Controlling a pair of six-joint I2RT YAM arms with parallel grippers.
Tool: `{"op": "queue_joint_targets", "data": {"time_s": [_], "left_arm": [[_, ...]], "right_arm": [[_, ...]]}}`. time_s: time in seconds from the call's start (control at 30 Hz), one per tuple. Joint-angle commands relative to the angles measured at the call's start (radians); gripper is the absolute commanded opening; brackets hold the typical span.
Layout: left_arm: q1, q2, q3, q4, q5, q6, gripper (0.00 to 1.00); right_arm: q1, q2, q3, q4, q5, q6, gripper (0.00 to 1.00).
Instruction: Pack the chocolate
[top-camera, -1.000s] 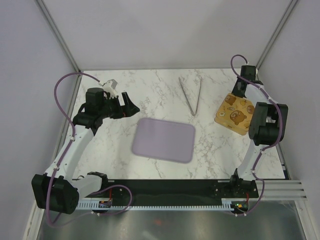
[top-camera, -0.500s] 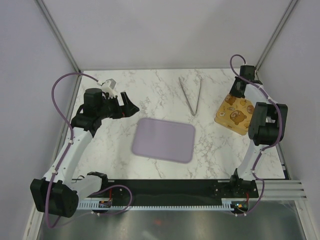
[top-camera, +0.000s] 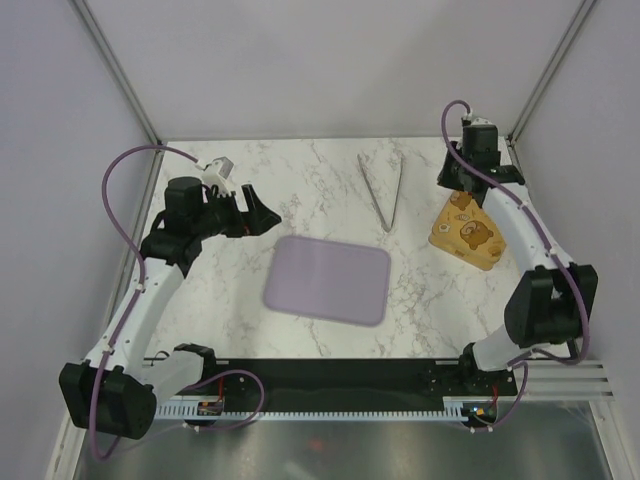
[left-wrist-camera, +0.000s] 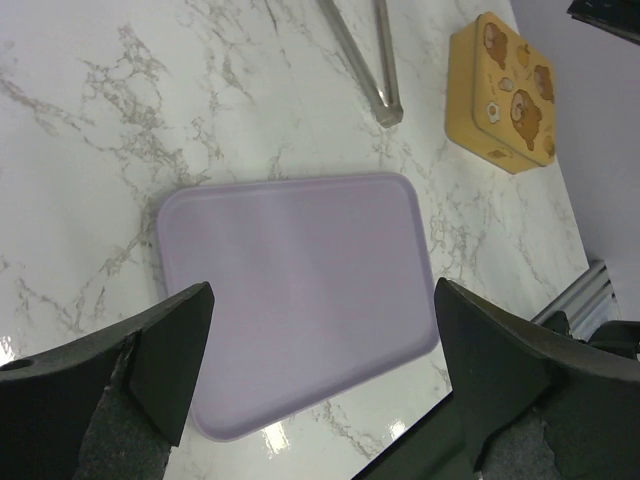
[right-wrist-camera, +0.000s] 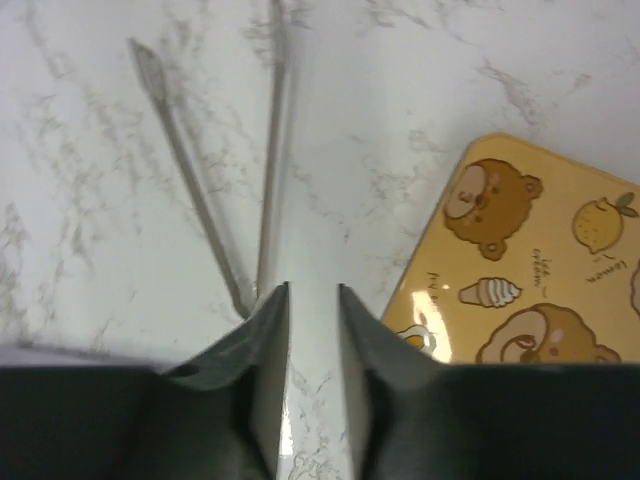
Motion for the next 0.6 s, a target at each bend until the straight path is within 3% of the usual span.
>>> {"op": "queue_joint_targets", "data": {"time_s": [0.0,0.07,0.1,0.13,0.27,0.57], "left_arm": [[0.004,-0.043,-0.028,0.102,0.096,0.019,1.0],[0.002,-0.057,-0.041,0.124,0.125,0.014,1.0],[0.001,-0.071,-0.046,0.131,0.134,0.011,1.0],[0.001,-0.078,-0.051,0.156,0.146,0.01,1.0],[0.001,-0.126,-0.083,0.228,0.211,0.002,1.0],[-0.031,-0.287,-0.13,0.28,0.16,0.024,1.0]], "right_arm": [[0.075,-0.151,-0.145,0.055,-0.05,0.011,0.4],[0.141,-0.208,-0.194,0.094,-0.054,0.006,0.6],[0.155,-0.257,-0.214,0.106,-0.08,0.0,0.86],[0.168,-0.28,-0.254,0.124,-0.114,0.0,0.98],[0.188,-0.396,-0.375,0.235,-0.264,0.071,0.98],[0.189,-0.562,-0.474,0.312,-0.272,0.203,0.98]]}}
